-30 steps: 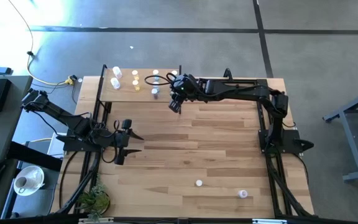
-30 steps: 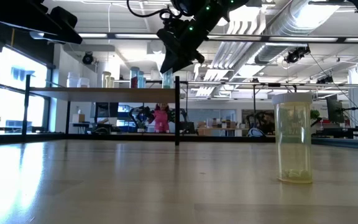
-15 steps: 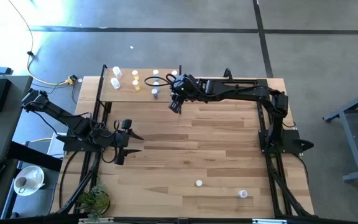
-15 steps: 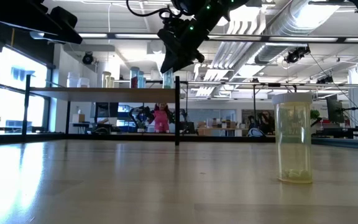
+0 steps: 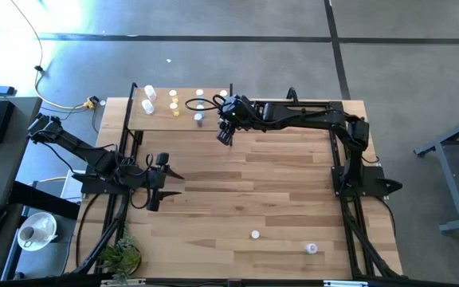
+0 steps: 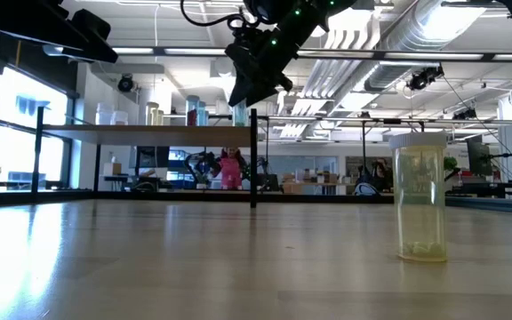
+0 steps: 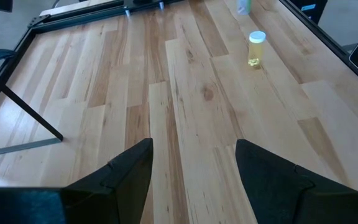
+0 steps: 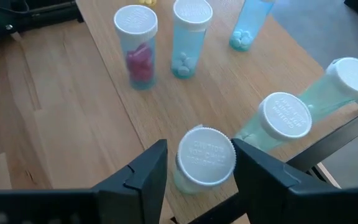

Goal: Pick and place medicine bottles onto shelf by color
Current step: Put the green pill bottle on the shelf aligned with the other green pill bottles, then put the yellow pill bottle on the shelf aligned with the other yellow pill bottles

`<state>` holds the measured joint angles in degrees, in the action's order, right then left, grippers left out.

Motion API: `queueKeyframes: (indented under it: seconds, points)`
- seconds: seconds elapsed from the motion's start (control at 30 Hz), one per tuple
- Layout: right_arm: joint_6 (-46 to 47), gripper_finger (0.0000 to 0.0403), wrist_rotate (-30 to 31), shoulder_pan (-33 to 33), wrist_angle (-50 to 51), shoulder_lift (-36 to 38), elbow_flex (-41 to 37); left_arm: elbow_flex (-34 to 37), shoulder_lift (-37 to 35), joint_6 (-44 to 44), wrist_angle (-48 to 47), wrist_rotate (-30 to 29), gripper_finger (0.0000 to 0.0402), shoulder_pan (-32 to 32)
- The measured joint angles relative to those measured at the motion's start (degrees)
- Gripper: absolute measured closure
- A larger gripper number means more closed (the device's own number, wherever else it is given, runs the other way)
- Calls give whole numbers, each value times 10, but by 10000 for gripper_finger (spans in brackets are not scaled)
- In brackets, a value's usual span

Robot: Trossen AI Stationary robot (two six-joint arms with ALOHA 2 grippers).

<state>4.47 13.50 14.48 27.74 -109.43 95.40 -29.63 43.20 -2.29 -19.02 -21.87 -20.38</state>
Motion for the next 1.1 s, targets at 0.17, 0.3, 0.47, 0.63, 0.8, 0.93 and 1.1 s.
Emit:
queueKeyframes:
  seconds: [0.17, 0.3, 0.47, 0.63, 0.8, 0.93, 1.1]
  points:
    - [0, 236, 0, -1, 11, 0, 25, 0, 0, 0, 0, 0, 181, 0]
    - [0, 236, -1, -3, 45, 0, 57, 0, 0, 0, 0, 0, 181, 0]
    - [7, 235, 0, -3, 99, 1, 102, 0, 0, 0, 0, 0, 181, 0]
    - [19, 235, -3, -15, 177, 1, 152, 0, 0, 0, 0, 0, 181, 0]
    - [52, 235, -4, -46, 301, 2, 188, 0, 0, 0, 0, -6, 181, 0]
    - [83, 235, 0, -79, 365, 2, 191, 0, 0, 0, 0, -17, 181, 0]
    - [113, 235, 20, -125, 448, 2, 191, 0, 0, 0, 0, -17, 181, 0]
